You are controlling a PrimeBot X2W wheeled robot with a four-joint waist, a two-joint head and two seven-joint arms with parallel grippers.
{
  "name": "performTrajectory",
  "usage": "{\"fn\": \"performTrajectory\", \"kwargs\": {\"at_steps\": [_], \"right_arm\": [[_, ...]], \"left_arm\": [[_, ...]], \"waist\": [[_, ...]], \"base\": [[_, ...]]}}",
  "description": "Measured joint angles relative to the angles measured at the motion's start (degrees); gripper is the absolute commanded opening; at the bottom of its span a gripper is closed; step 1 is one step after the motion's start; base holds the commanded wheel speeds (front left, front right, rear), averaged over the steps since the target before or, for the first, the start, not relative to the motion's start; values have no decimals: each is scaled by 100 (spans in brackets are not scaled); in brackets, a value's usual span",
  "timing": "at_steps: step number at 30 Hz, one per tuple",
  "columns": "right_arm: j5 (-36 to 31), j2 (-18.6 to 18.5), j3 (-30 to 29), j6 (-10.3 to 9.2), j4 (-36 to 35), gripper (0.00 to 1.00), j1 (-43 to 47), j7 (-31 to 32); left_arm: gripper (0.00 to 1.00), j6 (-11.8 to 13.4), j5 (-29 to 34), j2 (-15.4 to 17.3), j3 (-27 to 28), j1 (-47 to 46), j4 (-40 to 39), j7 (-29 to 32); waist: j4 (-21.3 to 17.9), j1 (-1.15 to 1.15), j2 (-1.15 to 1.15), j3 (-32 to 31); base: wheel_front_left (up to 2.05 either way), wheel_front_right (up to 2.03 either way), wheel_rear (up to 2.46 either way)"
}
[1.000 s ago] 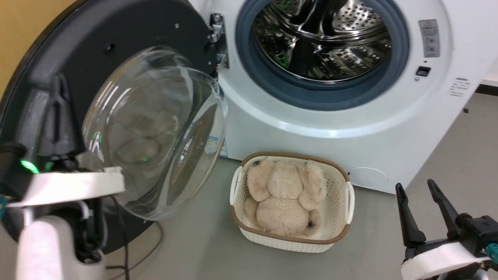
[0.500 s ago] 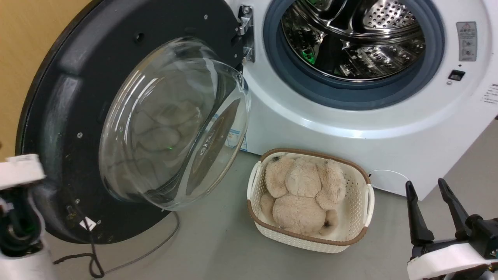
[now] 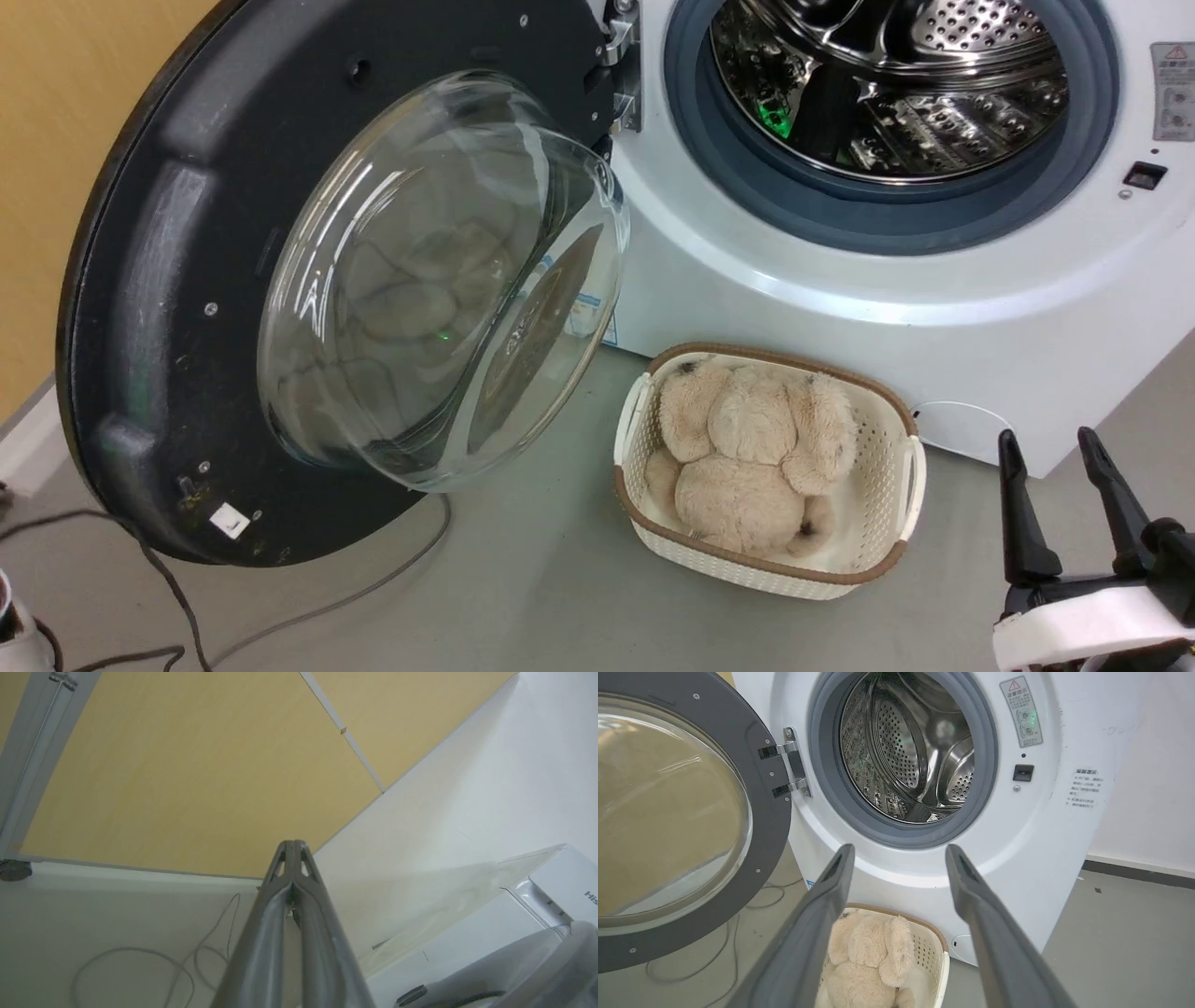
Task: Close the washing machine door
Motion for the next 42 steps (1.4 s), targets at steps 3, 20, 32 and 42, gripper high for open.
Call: {"fn": "performTrajectory", "kwargs": {"at_steps": [3,20,32,42], "right_arm": [[1,0,-34,0,0,100,0,-38],[60,1,-116,0,13,100,-32,-235],[253,2,-178,0,27,100,-93,-386],[379,3,-308,0,77,100,-95,-494]], "left_arm": [[0,-100,-479,11,200,-16,427,300],[0,-358,-2272,-495,210,-55,1290,1722],[0,-428,-3531,-588,-690,682,690,2514],[0,-485,-4468,-625,-2444,1749,-808,2720]], "waist": [[55,0,0,36],[393,0,0,277],[503,0,0,339],[799,0,0,369]], "base": [[0,0,0],[0,0,0],[0,0,0],[0,0,0]]}}
